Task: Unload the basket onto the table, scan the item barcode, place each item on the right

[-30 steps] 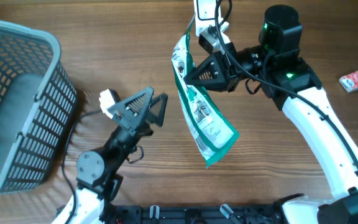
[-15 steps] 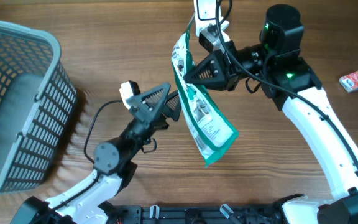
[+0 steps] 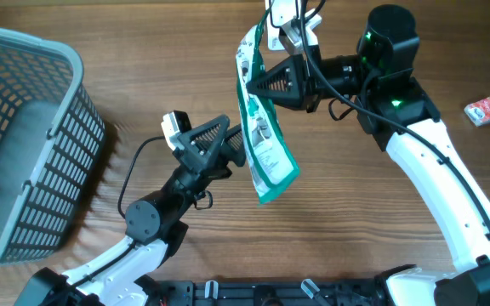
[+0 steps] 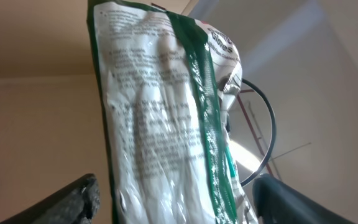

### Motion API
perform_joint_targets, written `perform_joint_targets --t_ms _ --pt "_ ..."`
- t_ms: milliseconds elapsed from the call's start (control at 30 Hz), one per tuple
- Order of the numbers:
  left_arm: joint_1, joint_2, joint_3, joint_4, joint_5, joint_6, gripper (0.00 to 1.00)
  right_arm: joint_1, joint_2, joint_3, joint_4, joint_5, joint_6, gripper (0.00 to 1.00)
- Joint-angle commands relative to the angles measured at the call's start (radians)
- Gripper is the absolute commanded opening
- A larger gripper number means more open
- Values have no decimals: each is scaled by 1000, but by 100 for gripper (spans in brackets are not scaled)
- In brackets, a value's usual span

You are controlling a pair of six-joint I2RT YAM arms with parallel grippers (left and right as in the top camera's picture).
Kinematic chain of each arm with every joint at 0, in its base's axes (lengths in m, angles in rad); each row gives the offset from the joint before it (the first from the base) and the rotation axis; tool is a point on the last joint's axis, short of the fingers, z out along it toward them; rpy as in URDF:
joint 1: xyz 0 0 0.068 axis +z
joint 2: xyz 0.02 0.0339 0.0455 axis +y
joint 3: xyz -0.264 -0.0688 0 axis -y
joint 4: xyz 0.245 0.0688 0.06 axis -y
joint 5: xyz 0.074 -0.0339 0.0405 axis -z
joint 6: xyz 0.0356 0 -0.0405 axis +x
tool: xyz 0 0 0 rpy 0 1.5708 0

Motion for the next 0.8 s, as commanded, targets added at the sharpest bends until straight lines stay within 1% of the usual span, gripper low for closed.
perform_joint_targets --t_ms 0,67,133,167,200,267,333,367,433,500,533,567,600,667,700,767 --pt "-3 0 7 27 -9 -20 74 -3 39 12 2 26 -68 4" --pt "-3 0 7 27 -10 -38 72 -3 74 12 2 -15 -69 4" --pt "-3 -1 7 27 -10 -38 71 -3 117 12 2 -97 -68 4" --pt "-3 -1 7 27 -9 -38 68 -3 134 12 2 -137 -70 4" --pt "-3 -1 7 27 -10 -38 63 -3 146 12 2 -164 -71 4" --pt "-3 -1 7 27 -8 -38 46 -7 155 12 6 -174 -103 4" --pt "-3 -1 7 27 4 -38 22 -39 154 12 30 -190 -148 4" --pt "-3 -1 7 27 10 -38 13 -60 154 12 52 -199 -152 4" --pt "-3 -1 7 27 18 -38 4 -120 154 12 74 -201 -177 5" --pt "-3 -1 7 26 18 -36 4 -170 154 12 74 -224 -182 5" --pt "-3 -1 7 26 17 -27 4 -189 154 12 74 -239 -201 10" --pt "-2 -1 7 26 17 -26 4 -204 154 12 74 -257 -225 20" --pt "-2 -1 7 23 17 -26 4 -214 154 12 73 -266 -243 44" --pt "3 -1 7 24 26 21 4 -230 154 12 79 -266 -302 87" --pt "6 -1 7 23 36 43 4 -240 154 12 98 -266 -328 99" --pt "29 -1 7 21 98 180 4 -286 154 12 153 -266 -361 99"
